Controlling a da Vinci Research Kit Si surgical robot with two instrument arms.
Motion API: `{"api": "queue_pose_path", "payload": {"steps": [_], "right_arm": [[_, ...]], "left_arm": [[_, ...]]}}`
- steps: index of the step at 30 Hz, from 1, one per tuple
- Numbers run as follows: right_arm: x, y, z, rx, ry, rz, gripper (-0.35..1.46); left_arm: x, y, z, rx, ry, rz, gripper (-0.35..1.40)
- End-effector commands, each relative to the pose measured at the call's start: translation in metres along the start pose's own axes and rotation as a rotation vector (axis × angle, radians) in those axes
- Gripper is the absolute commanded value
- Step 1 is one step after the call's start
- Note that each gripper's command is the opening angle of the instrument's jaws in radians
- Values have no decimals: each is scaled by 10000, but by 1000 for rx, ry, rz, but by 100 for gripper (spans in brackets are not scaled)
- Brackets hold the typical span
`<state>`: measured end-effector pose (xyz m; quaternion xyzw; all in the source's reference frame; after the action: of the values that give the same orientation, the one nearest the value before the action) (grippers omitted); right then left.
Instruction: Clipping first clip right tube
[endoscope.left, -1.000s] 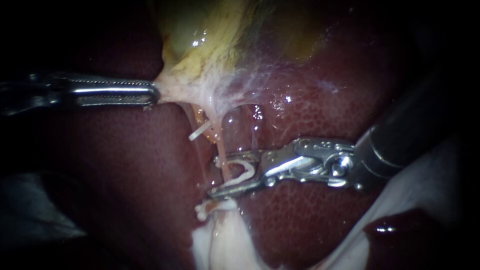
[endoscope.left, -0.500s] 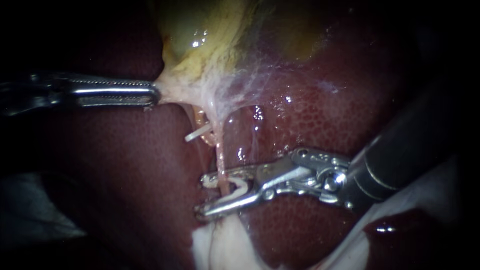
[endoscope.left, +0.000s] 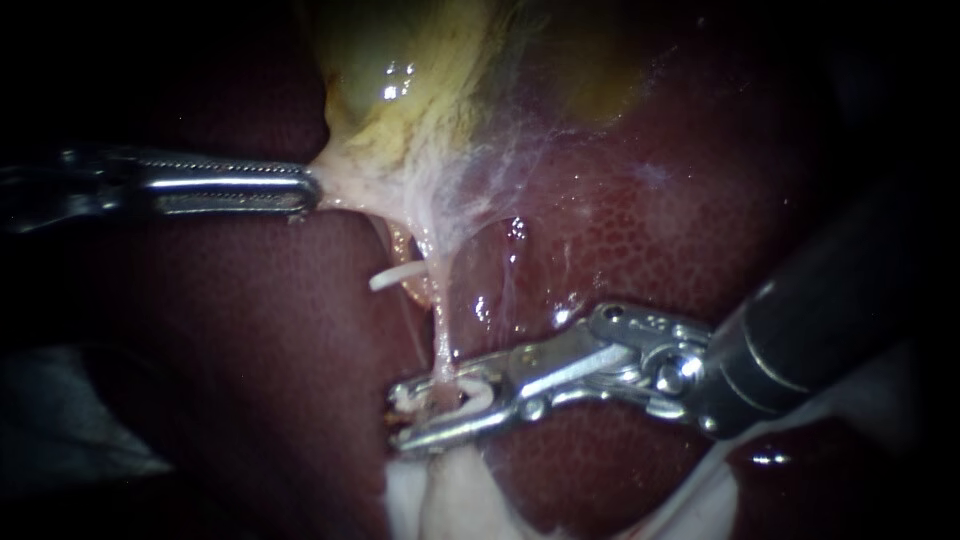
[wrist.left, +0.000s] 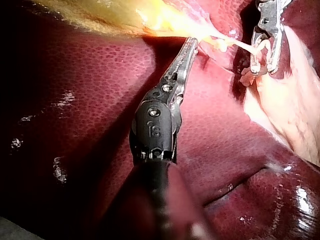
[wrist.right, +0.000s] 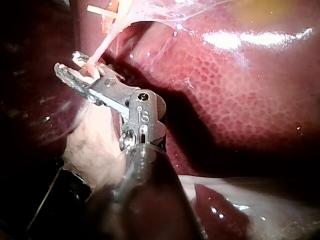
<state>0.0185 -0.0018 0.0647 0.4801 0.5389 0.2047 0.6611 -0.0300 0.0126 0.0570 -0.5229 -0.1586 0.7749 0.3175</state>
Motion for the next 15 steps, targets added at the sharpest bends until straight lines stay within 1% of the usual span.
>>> {"api": "queue_pose_path", "payload": {"steps": [1, 4, 5, 6, 8, 15], "right_arm": [[0, 0, 0, -1, 1, 9, -12], [-1, -1, -1, -1, 2, 44, -34], [-1, -1, -2, 0, 2, 44, -35], [-1, -1, -2, 0, 3, 67, -35], [-2, -2, -3, 0, 4, 85, -35], [-3, -3, -4, 2, 2, 84, -35]], "left_arm": [[0, 0, 0, 0, 0, 0, -35], [0, 0, 0, 0, 0, 0, -35], [0, 0, 0, 0, 0, 0, -35], [0, 0, 0, 0, 0, 0, -35], [0, 0, 0, 0, 0, 0, -35], [0, 0, 0, 0, 0, 0, -35]]}}
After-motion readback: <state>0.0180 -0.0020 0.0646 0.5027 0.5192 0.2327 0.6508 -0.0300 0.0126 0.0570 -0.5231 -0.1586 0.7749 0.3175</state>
